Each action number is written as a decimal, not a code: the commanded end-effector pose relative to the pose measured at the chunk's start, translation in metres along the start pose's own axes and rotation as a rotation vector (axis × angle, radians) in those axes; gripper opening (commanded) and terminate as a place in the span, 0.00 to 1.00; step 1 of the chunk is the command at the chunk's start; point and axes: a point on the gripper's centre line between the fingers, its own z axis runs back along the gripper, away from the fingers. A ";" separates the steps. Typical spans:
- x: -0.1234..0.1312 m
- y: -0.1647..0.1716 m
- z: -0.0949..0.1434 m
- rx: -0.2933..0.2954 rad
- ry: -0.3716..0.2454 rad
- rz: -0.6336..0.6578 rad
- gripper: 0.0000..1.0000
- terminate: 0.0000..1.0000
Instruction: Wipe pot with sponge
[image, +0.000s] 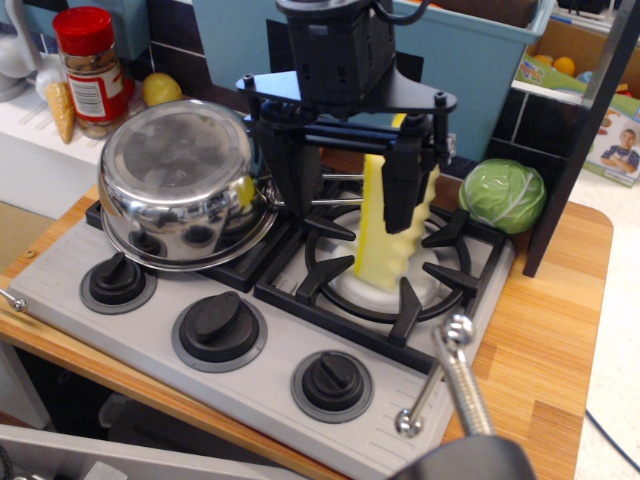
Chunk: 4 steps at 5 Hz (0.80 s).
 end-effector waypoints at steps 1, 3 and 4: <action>0.000 0.000 0.000 0.000 0.000 0.000 1.00 0.00; 0.014 0.003 0.041 -0.060 -0.087 0.014 1.00 0.00; 0.035 -0.001 0.047 -0.040 -0.103 -0.023 1.00 0.00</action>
